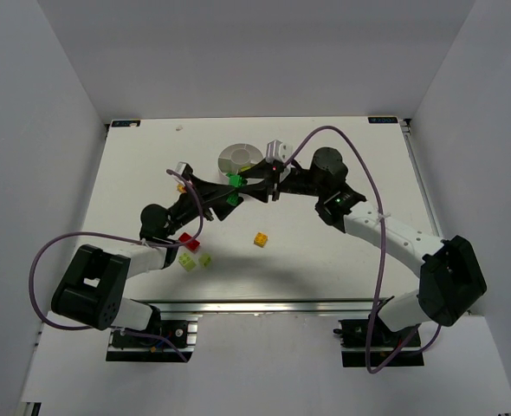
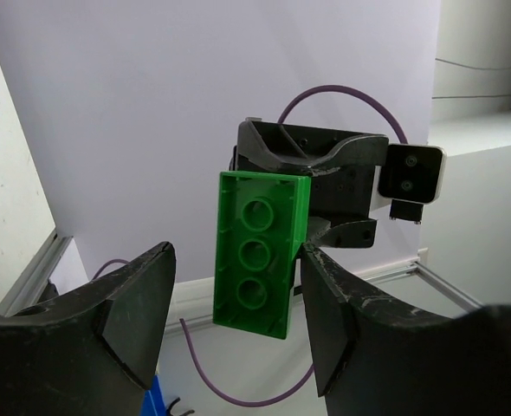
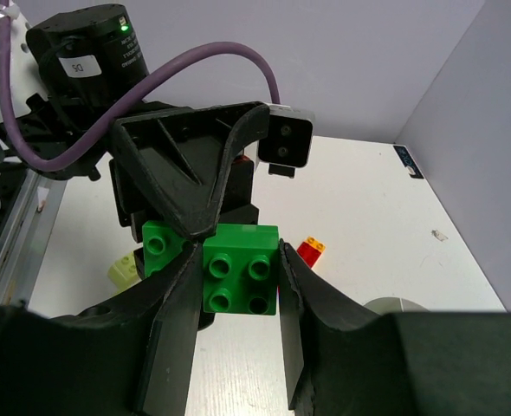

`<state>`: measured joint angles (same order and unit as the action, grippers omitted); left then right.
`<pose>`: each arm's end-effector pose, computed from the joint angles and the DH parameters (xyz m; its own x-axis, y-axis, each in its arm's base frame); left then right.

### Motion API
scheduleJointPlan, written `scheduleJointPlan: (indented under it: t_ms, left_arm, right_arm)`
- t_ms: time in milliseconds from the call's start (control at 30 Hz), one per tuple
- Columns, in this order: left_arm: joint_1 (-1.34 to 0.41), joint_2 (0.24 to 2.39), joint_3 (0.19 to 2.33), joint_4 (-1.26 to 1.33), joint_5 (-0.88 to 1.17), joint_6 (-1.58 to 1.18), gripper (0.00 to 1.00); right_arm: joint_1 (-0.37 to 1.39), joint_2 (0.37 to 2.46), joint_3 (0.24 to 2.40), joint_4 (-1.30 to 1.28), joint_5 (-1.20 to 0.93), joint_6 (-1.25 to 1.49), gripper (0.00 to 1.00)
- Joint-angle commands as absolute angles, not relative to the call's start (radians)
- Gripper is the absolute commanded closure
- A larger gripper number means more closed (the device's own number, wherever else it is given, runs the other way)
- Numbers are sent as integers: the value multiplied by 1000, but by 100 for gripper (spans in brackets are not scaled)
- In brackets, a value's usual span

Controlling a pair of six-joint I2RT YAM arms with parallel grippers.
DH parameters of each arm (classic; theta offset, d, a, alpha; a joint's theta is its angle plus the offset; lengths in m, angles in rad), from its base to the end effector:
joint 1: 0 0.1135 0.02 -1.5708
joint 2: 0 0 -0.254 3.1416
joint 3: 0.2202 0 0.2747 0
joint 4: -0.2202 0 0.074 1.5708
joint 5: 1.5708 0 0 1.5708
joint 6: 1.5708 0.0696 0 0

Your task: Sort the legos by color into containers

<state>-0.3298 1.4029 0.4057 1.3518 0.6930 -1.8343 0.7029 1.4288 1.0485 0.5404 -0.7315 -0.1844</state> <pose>0.2628 -0.1370 0.2156 -0.8734 -0.4861 0.0301 0.1046 -0.2476 -0.9632 0.2594 0.2807 0.3412 0.3000 0.0754 -0.9510 -0.9452 0.1580 -0.2857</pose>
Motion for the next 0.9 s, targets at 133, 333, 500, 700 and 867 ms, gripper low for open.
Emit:
scheduleJointPlan:
  t_ms: [133,333,500,700,867]
  left_arm:
    - [-339,1388,454,1815,710,-1845,33]
    - [-339,1382,468,1816,704,-1847,38]
    - [-339,1378,474,1816,703,-1850,44]
    - [-337,1371,486,1816,696,-1855,54]
    - [-325,1365,477,1816,696,-1856,66]
  right_arm:
    - [716,1448,1075,669,-650,-94,100]
    - [704,1459,1083,689,-623,-31,100]
    - [692,1456,1080,710,-638,-8,100]
    - [681,1448,1077,713,-624,18,100]
    - [655,1443,1075,713,-632,18,100]
